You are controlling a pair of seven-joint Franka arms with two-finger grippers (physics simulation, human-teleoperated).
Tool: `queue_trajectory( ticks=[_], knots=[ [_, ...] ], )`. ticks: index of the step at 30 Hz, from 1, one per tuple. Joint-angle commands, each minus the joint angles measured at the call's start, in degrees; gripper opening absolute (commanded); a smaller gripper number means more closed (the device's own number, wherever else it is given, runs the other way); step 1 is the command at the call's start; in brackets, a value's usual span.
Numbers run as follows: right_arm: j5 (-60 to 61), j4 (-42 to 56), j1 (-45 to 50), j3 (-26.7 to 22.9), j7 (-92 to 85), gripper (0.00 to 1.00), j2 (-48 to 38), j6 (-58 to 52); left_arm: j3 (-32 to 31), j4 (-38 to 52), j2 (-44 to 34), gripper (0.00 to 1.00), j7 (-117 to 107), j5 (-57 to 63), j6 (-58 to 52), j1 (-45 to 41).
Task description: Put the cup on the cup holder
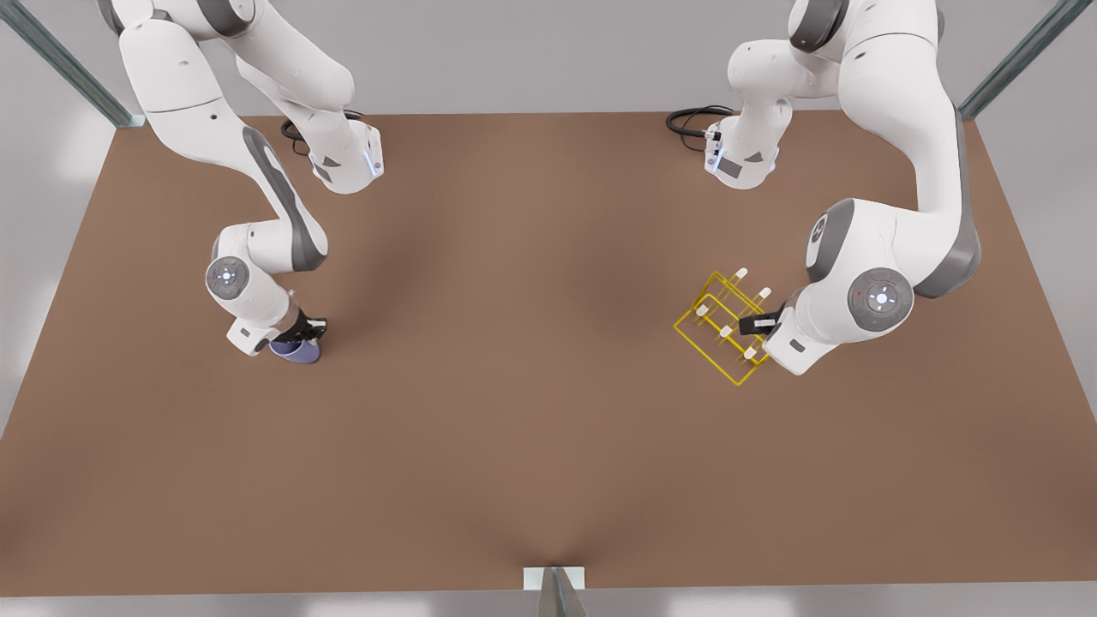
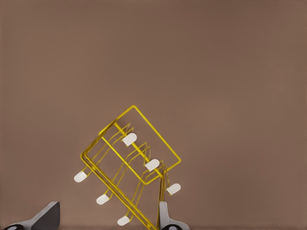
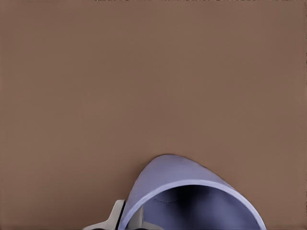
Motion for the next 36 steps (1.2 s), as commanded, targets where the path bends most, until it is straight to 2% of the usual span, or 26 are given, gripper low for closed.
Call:
queue_trajectory(
  ticks=[1, 6, 8, 9, 12, 13, 15, 16, 18, 19, 20, 23, 27, 29, 32, 33, 36],
  knots=[
    [-0.3, 0.1, 0.0, 0.8, 1.1, 0.21, -0.9, -2.7, 0.0, 0.1, -0.1, 1.0, -0.5, 0.0, 0.0, 0.0],
    [0.1, 0.7, 0.3, 4.0, 1.6, 0.21, -7.0, -11.9, 0.0, 0.1, -0.1, 1.0, -0.5, 0.0, 0.0, 0.0],
    [4.4, 4.2, 1.2, 7.7, 4.3, 0.21, -6.3, -14.6, 0.0, 0.1, -0.1, 1.0, -0.5, 0.0, 0.0, 0.0],
    [7.7, 5.6, 3.1, 9.0, 4.7, 0.21, -5.8, -14.6, 0.0, 0.1, -0.1, 1.0, -0.5, 0.0, 0.0, 0.0],
    [10.9, 14.9, 13.3, 8.1, 11.7, 0.21, -0.9, -19.6, 0.0, 0.1, -0.1, 1.0, -0.5, 0.0, 0.0, -0.1],
    [12.6, 18.4, 19.2, 5.1, 14.4, 0.21, 1.5, -20.1, 0.0, 0.0, -0.1, 1.0, -0.6, 0.0, 0.0, -0.1],
    [18.7, 23.0, 38.3, -10.2, 16.4, 0.21, 3.5, -20.5, 0.0, 0.0, -0.1, 1.0, -0.8, 0.0, 0.0, -0.1],
    [21.5, 25.2, 43.9, -14.0, 17.6, 0.21, 5.3, -20.4, 0.0, 0.0, -0.1, 1.0, -1.8, 0.1, 0.0, -0.3],
    [27.2, 29.8, 58.3, -25.3, 18.8, 0.21, 8.4, -20.6, 0.0, 0.1, 0.1, 1.0, -1.9, 0.0, 0.0, -0.4],
    [29.8, 31.1, 62.7, -28.5, 19.4, 0.21, 9.3, -20.7, 0.0, 0.1, 0.2, 1.0, -3.0, 0.1, 0.0, -0.5],
    [31.9, 32.4, 64.5, -29.4, 20.2, 0.21, 9.9, -20.6, 0.0, 0.1, 0.2, 1.0, -3.1, 0.1, 0.0, -1.0],
    [38.1, 35.6, 67.2, -29.3, 22.1, 0.21, 11.3, -19.5, 0.0, 0.1, 0.3, 1.0, -3.9, 0.1, 0.0, -1.1],
    [48.3, 43.3, 67.4, -28.8, 23.7, 0.21, 17.0, -8.3, 0.0, 0.1, 0.4, 1.0, -3.9, 0.1, 0.0, -1.2],
    [51.0, 43.5, 67.1, -28.5, 23.4, 0.21, 18.3, -2.8, 0.0, 0.1, 0.4, 1.0, -4.5, 0.1, 0.0, -1.5],
    [52.7, 46.5, 61.1, -19.1, 22.8, 0.21, 22.0, -0.6, 0.0, 0.1, 0.5, 1.0, -4.7, 0.2, 0.0, -1.5],
    [52.9, 46.9, 61.1, -18.7, 22.9, 0.21, 22.4, -0.6, 0.0, 0.1, 0.5, 1.0, -4.7, 0.1, 0.0, -1.6],
    [53.5, 51.0, 56.2, -12.3, 23.1, 0.21, 26.2, 4.5, 0.0, 0.1, 0.5, 1.0, -4.7, 0.1, -0.1, -1.5]
  ],
)
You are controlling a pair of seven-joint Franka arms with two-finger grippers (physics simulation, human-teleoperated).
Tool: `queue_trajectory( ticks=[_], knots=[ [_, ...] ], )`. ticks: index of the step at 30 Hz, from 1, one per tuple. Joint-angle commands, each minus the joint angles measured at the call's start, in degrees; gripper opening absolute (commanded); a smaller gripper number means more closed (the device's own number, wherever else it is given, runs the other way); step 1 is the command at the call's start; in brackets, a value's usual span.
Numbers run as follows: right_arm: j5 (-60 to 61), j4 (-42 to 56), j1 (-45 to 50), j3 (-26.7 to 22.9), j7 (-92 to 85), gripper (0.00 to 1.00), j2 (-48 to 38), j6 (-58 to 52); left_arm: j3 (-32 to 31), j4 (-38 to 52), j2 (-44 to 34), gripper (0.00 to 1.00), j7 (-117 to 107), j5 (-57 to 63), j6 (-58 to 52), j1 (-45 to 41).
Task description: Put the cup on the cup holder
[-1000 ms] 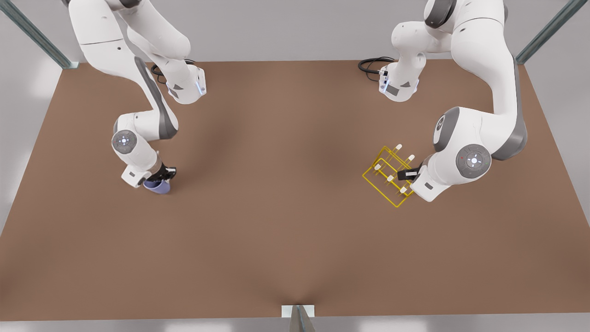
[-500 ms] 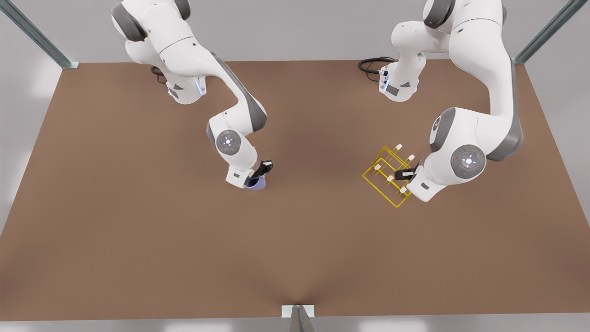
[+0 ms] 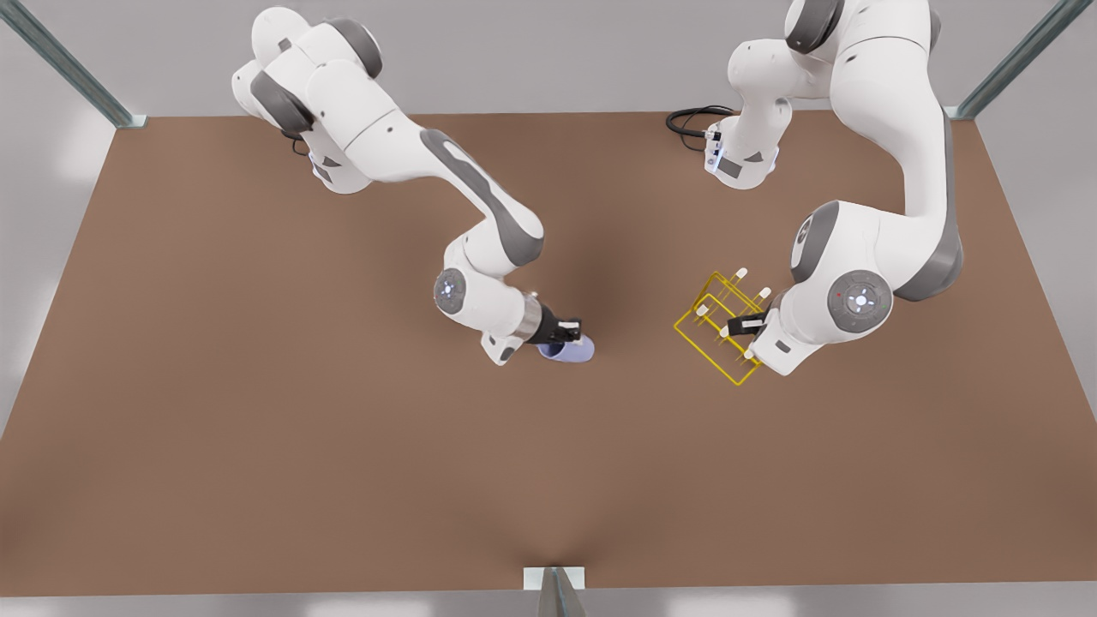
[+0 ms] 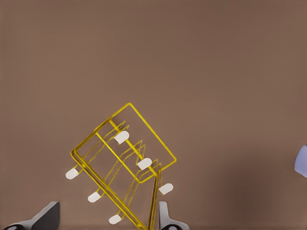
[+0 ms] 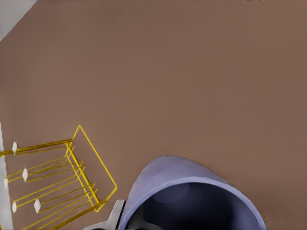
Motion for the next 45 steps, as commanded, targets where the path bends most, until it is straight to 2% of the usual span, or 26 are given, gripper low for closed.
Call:
queue_trajectory(
  ticks=[1, 3, 4, 5, 8, 11, 20, 21, 28, 30, 32, 33, 40, 44, 45],
  knots=[
    [1.0, 3.4, -1.4, 1.7, 7.3, 0.21, 2.4, 7.1, 0.0, 0.1, 0.0, 1.0, -3.5, 0.0, -0.1, -0.8],
    [1.0, 5.9, -1.4, 2.6, 7.4, 0.21, 5.4, 9.4, 0.0, 0.3, 0.9, 1.0, -7.6, 0.0, 0.1, -3.0],
    [0.9, 6.5, -3.6, 5.6, 7.5, 0.21, 6.5, 10.6, 0.0, 0.6, 1.1, 1.0, -8.5, -1.7, 0.1, -2.5],
    [0.9, 7.2, -3.6, 6.0, 7.5, 0.21, 7.2, 10.7, 0.4, 0.6, 1.4, 1.0, -14.2, -6.4, 0.8, -2.4],
    [0.8, 8.8, -3.0, 6.1, 7.5, 0.21, 9.1, 12.2, 0.7, 8.5, 7.6, 1.0, -47.9, -11.9, 1.5, -1.2],
    [0.9, 10.9, -1.6, 6.8, 7.6, 0.21, 12.2, 12.5, 0.6, 11.1, 11.2, 1.0, -84.4, -11.4, 16.4, -2.6],
    [0.4, 14.1, -0.5, 7.8, 7.0, 0.21, 16.9, 11.8, 0.7, 10.7, 13.7, 1.0, -95.6, -5.8, 16.8, -4.9],
    [0.4, 14.1, -0.5, 7.8, 6.9, 1.0, 16.9, 11.8, 0.7, 10.7, 13.9, 1.0, -96.0, -4.9, 16.8, -5.5],
    [-1.2, 13.3, -0.6, 7.7, 3.8, 1.0, 16.9, 11.0, 0.7, 10.3, 15.9, 1.0, -101.7, -0.8, 17.7, -9.4],
    [-1.8, 13.1, -0.7, 7.6, 3.8, 1.0, 16.9, 11.0, 0.7, 8.3, 15.9, 1.0, -107.7, -0.6, 26.2, -11.8],
    [-2.0, 12.7, -0.7, 7.6, 3.8, 1.0, 17.0, 11.0, 0.7, 7.8, 16.6, 1.0, -111.7, 0.0, 28.7, -12.9],
    [-2.0, 12.7, -0.8, 7.6, 3.8, 1.0, 17.0, 11.0, 0.7, 7.9, 17.4, 1.0, -113.4, 2.8, 28.8, -14.3],
    [-2.7, 10.6, -2.8, 7.8, 3.7, 1.0, 15.6, 10.0, 0.7, 7.9, 17.4, 1.0, -113.3, 3.2, 28.5, -14.3],
    [-7.3, 6.4, -8.2, 12.2, 2.5, 1.0, 14.3, 9.4, 0.7, 7.9, 17.5, 1.0, -113.3, 3.7, 28.5, -14.4],
    [-9.6, 3.8, -12.0, 15.5, 2.5, 1.0, 13.4, 9.5, 0.7, 7.9, 17.4, 1.0, -113.3, 3.7, 28.5, -14.4]
  ],
)
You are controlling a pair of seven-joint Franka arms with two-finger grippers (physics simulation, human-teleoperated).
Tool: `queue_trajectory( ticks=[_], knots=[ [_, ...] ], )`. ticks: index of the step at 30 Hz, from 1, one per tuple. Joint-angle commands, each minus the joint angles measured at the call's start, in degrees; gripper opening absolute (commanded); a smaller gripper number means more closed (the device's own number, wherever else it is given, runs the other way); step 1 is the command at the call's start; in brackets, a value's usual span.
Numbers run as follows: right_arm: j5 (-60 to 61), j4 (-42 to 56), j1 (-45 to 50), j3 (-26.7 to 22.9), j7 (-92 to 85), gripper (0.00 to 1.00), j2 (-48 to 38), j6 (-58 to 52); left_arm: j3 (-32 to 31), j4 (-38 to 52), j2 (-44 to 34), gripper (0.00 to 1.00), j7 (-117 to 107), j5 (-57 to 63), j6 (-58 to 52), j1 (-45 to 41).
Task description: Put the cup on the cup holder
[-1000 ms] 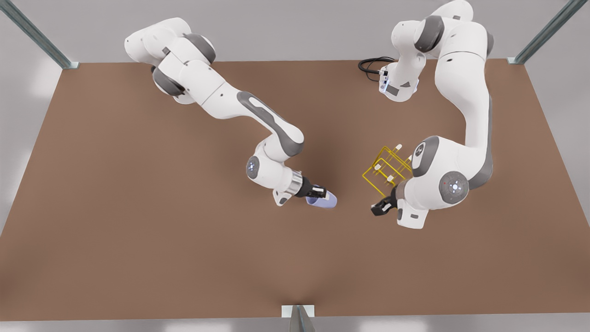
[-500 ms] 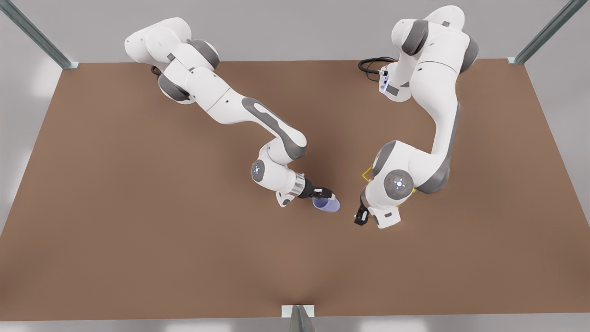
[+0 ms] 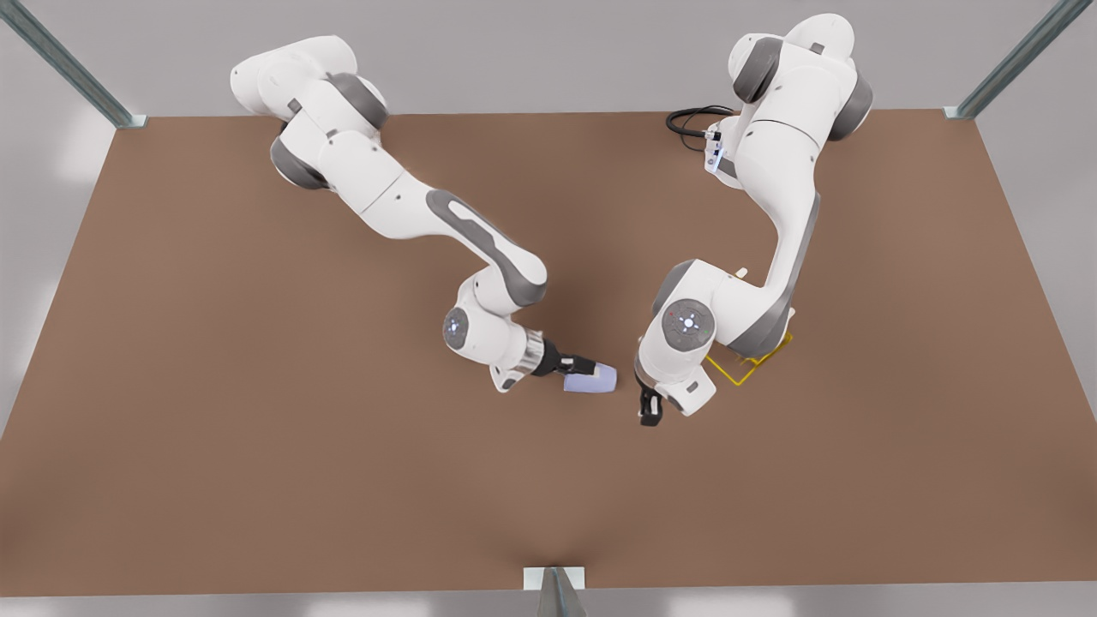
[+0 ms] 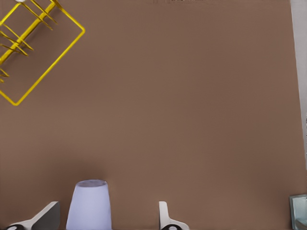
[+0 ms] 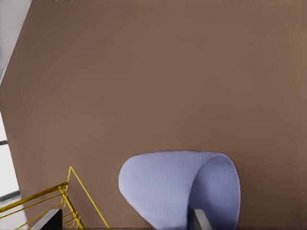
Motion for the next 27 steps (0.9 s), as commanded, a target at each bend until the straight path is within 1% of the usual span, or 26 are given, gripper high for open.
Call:
queue_trajectory(
  ticks=[1, 3, 5, 6, 7, 8, 9, 10, 11, 12, 13, 14, 15, 17, 18, 19, 20, 21, 22, 23, 24, 25, 27],
  knots=[
    [-4.4, -4.4, -4.7, 3.5, -1.7, 1.0, -2.1, -0.6, 0.0, 0.0, -0.1, 1.0, -18.8, 0.2, 0.7, -0.1],
    [-8.2, -14.6, -17.5, 11.7, -2.9, 1.0, -7.7, -0.8, 0.0, 0.0, -0.1, 1.0, -18.8, 0.2, 0.8, -0.6],
    [-10.4, -25.2, -30.4, 17.7, -4.3, 1.0, -16.1, -5.2, -0.1, 0.0, 0.0, 1.0, -19.8, 0.1, 0.8, -1.0],
    [-12.4, -29.8, -37.9, 21.2, -4.7, 1.0, -20.2, -8.9, 0.0, 0.2, 0.9, 1.0, -22.5, 0.2, 0.9, -2.4],
    [-13.2, -34.2, -45.1, 23.4, -7.7, 1.0, -26.0, -14.5, 0.0, 0.4, 1.4, 1.0, -23.8, 0.1, 0.9, -2.9],
    [-14.9, -37.5, -51.0, 23.4, -10.9, 1.0, -32.1, -20.2, -0.1, 0.6, 1.4, 1.0, -24.3, 0.0, 1.0, -2.9],
    [-18.5, -37.6, -54.2, 23.3, -11.7, 1.0, -34.1, -24.5, -0.1, 0.6, 1.4, 1.0, -24.2, 0.0, 1.1, -3.0],
    [-23.2, -37.5, -57.4, 23.1, -11.9, 1.0, -38.0, -31.9, -0.1, 0.4, 1.8, 1.0, -24.0, 0.1, 3.0, -4.4],
    [-25.8, -37.2, -58.1, 22.3, -12.7, 1.0, -42.1, -38.0, 0.0, 0.2, 2.8, 1.0, -24.1, 1.6, 3.7, -6.5],
    [-27.6, -36.9, -57.6, 19.4, -18.3, 1.0, -45.6, -42.5, 0.0, 0.1, 3.7, 1.0, -24.2, 2.9, 3.9, -7.1],
    [-27.9, -36.8, -57.9, 17.8, -22.7, 1.0, -49.9, -44.8, -0.1, 0.1, 4.3, 1.0, -24.2, 3.9, 4.0, -7.5],
    [-34.3, -34.4, -59.7, 17.1, -30.9, 1.0, -54.0, -50.4, 0.0, 0.0, 4.6, 1.0, -24.2, 4.2, 5.9, -8.3],
    [-39.4, -28.8, -61.9, 17.0, -32.1, 1.0, -53.9, -55.7, 0.0, 0.0, 5.3, 1.0, -24.2, 4.6, 5.9, -8.5],
    [-40.2, -17.7, -64.9, 16.9, -31.4, 1.0, -51.8, -63.8, 0.0, -1.0, 5.8, 1.0, -24.9, 5.1, 5.9, -9.0],
    [-40.2, -15.3, -64.8, 17.0, -31.4, 1.0, -52.1, -66.0, 0.0, -1.5, 5.8, 1.0, -25.3, 5.1, 5.9, -9.5],
    [-40.0, -12.9, -49.6, 1.9, -31.5, 1.0, -53.1, -70.8, 0.0, -1.8, 6.5, 1.0, -25.3, 5.2, 5.9, -10.1],
    [-37.9, -11.5, -33.1, -15.4, -31.4, 1.0, -54.5, -71.9, 0.0, -1.7, 6.9, 1.0, -25.3, 5.6, 6.0, -10.1],
    [-37.5, -10.1, -32.6, -16.0, -31.7, 1.0, -54.8, -73.7, 0.0, -1.7, 7.3, 1.0, -25.3, 6.4, 6.1, -10.1],
    [-37.5, -10.0, -28.2, -20.5, -31.9, 1.0, -55.8, -74.2, 0.0, -1.7, 7.9, 1.0, -25.3, 6.5, 6.8, -10.2],
    [-36.5, -6.0, -27.8, -20.4, -31.5, 1.0, -53.5, -74.8, 0.0, -1.7, 8.0, 1.0, -25.3, 7.3, 6.8, -10.2],
    [-36.4, -5.4, -27.2, -20.3, -31.4, 1.0, -53.0, -77.0, 0.0, -1.6, 8.0, 1.0, -25.2, 7.6, 6.8, -10.2],
    [-36.4, -5.8, -27.9, -20.3, -31.5, 1.0, -53.1, -77.7, -0.1, -1.8, 8.0, 1.0, -24.9, 8.9, 8.7, -10.4],
    [-36.4, -6.0, -28.1, -20.3, -31.5, 1.0, -52.4, -78.7, -0.1, -2.0, 9.1, 1.0, -24.6, 11.3, 9.2, -11.2]
  ],
)
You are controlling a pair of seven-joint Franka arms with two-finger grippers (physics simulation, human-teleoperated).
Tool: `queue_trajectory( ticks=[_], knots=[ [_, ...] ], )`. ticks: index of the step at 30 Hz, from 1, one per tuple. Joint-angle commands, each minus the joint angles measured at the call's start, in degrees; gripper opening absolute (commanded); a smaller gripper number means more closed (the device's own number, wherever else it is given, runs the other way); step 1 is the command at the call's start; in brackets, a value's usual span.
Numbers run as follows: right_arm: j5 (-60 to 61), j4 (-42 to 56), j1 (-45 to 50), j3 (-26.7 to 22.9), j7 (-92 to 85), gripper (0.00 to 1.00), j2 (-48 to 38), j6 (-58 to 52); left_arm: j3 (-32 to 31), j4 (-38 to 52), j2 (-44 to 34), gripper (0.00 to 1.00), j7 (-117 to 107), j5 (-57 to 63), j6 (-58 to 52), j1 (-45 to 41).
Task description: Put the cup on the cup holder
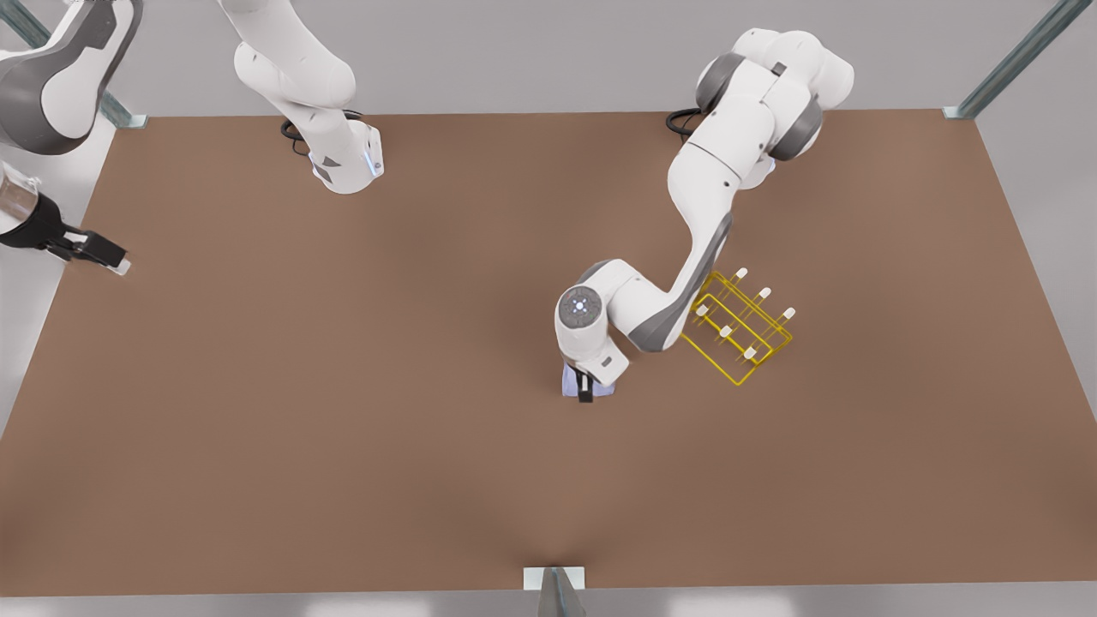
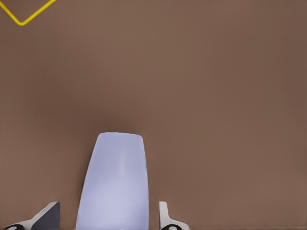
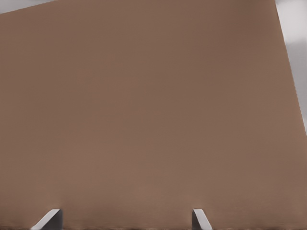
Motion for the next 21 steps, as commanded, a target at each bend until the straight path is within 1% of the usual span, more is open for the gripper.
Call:
queue_trajectory(
  ticks=[1, 7, 8, 9, 10, 11, 12, 13, 14, 15, 16, 21],
  knots=[
    [0.2, 0.1, 13.3, 0.0, -11.8, 1.0, 0.0, -9.0, 0.0, 0.0, 0.6, 1.0, -5.4, 3.2, 2.1, -0.4],
    [-0.3, 1.0, 13.2, 0.0, -12.0, 1.0, -0.8, -9.3, 0.0, 0.2, 1.6, 1.0, -4.4, 3.5, 2.6, -0.3],
    [0.0, 4.9, 13.9, 0.2, -11.4, 1.0, -0.7, -9.3, 0.0, 0.2, 1.8, 1.0, -4.4, 3.5, 2.6, -0.3],
    [-0.7, 5.7, 14.1, 0.2, -10.7, 1.0, -0.2, -8.3, 0.0, 0.2, 1.9, 1.0, -4.4, 3.5, 2.8, -0.4],
    [-1.1, 5.9, 14.3, 0.6, -10.6, 1.0, -0.1, -2.4, 0.0, 0.2, 2.3, 1.0, -4.5, 4.4, 2.9, -0.4],
    [-3.2, 5.5, 14.0, 0.9, -11.5, 1.0, 0.8, 0.3, 0.0, 0.2, 2.6, 1.0, -4.5, 4.6, 2.9, -0.4],
    [-3.3, 5.5, 13.9, 0.8, -11.3, 1.0, 1.6, 1.0, 0.0, 0.2, 3.0, 1.0, -4.5, 4.7, 3.0, -0.4],
    [-3.1, 5.4, 14.2, 0.8, -10.8, 1.0, 2.2, 1.2, 0.0, 0.2, 3.5, 1.0, -4.5, 4.7, 3.0, -0.5],
    [-2.6, 5.4, 14.4, 1.6, -10.6, 1.0, 2.3, 1.3, 0.0, 0.2, 3.9, 1.0, -4.5, 4.7, 3.0, -0.8],
    [-2.6, 5.4, 14.4, 3.5, -10.4, 1.0, 2.9, 0.9, 0.0, 0.2, 4.2, 1.0, -4.6, 5.4, 3.9, -0.8],
    [-2.6, 5.3, 14.4, 3.8, -10.4, 1.0, 3.1, 1.0, 0.0, 0.2, 4.3, 1.0, -4.6, 5.5, 4.0, -0.9],
    [-2.6, 5.3, 14.3, 3.8, -10.5, 1.0, 3.4, 1.6, 0.0, 0.2, 5.6, 1.0, -4.6, 5.6, 5.7, -1.4]
  ],
)
